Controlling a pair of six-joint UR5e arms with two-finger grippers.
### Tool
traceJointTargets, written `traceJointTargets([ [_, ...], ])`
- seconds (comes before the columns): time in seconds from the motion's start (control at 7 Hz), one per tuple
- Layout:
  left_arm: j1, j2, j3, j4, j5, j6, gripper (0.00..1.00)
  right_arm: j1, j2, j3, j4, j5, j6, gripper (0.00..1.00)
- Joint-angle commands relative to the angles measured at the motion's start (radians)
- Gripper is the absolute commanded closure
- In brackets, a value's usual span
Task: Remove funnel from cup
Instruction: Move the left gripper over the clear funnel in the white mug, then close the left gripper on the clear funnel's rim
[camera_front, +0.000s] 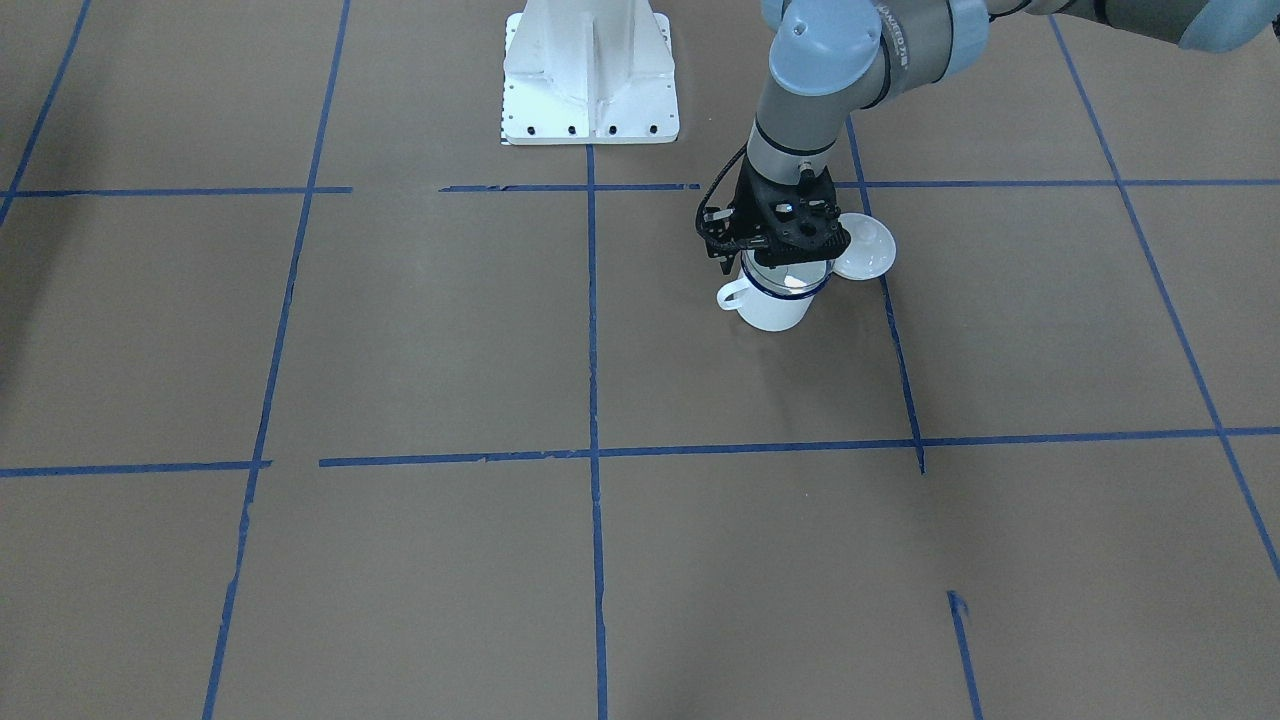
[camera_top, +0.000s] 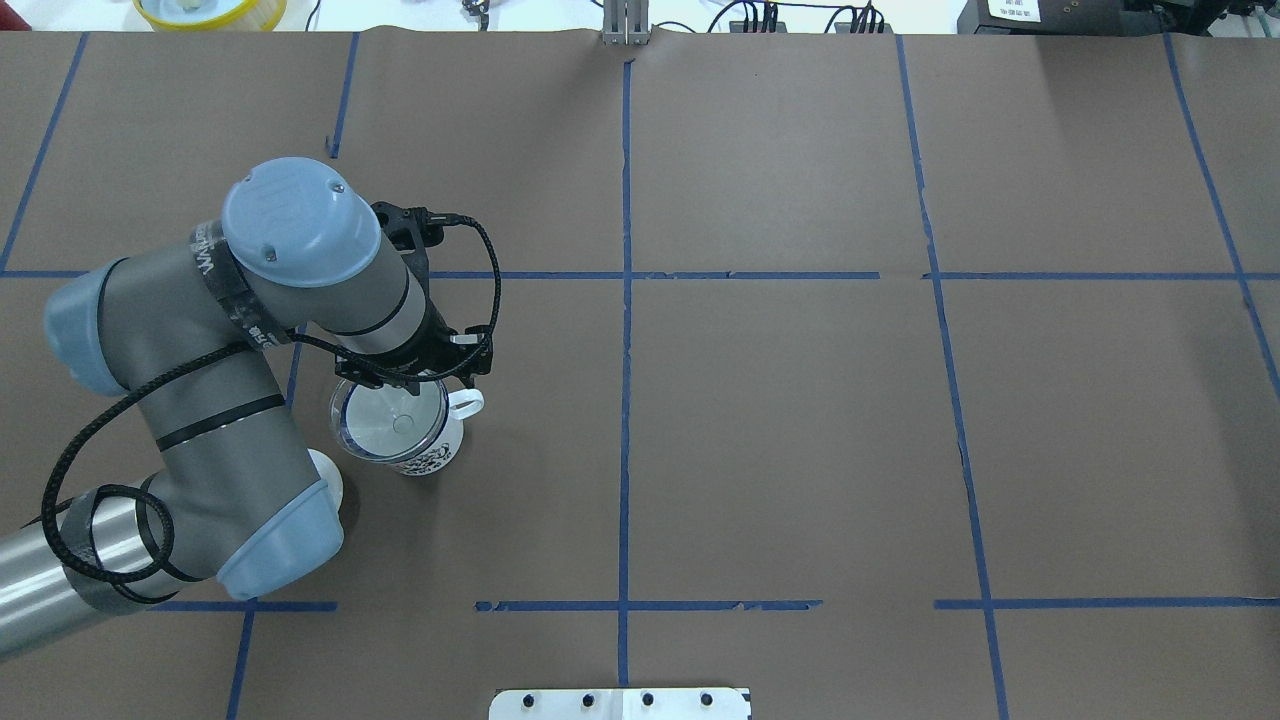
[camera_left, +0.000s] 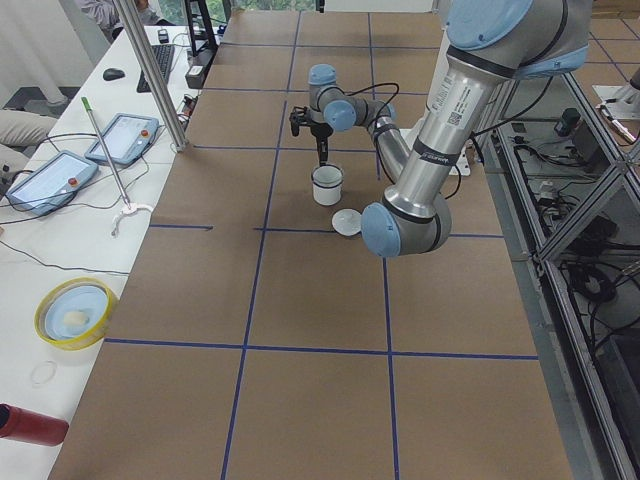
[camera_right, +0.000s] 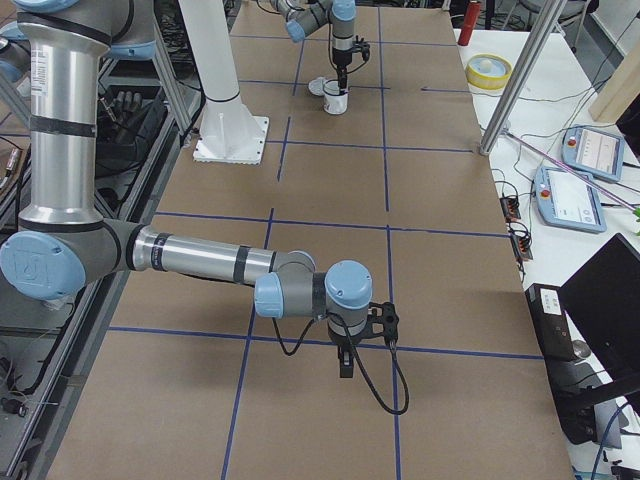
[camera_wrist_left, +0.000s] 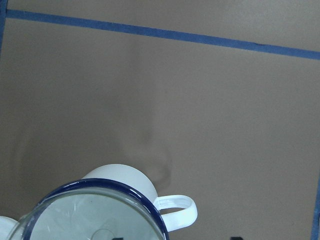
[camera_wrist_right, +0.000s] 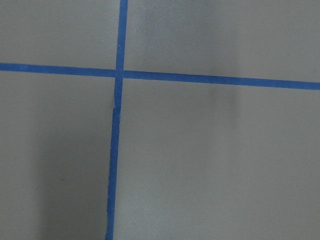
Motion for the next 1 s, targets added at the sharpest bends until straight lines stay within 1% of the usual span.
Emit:
traceJointTargets([
  [0.0,0.002,0.0,-0.002,0.0,-0.004,0.0,0.41,0.0,0.0,0.0,0.0,0.0,0.0,0.0],
  [0.14,0.002,0.002,-0.001,0.0,-0.004,0.0,0.44,0.0,0.0,0.0,0.0,0.0,0.0,0.0],
  [0.29,0.002,0.002,-0.001,0.0,-0.004,0.0,0.53,0.0,0.0,0.0,0.0,0.0,0.0,0.0],
  [0.57,0.002,0.002,-0.002,0.002,-0.007,0.0,0.64,0.0,0.0,0.0,0.0,0.0,0.0,0.0],
  [0.86,0.002,0.002,-0.004,0.003,-0.006,0.0,1.0,0.0,0.0,0.0,0.0,0.0,0.0,0.0],
])
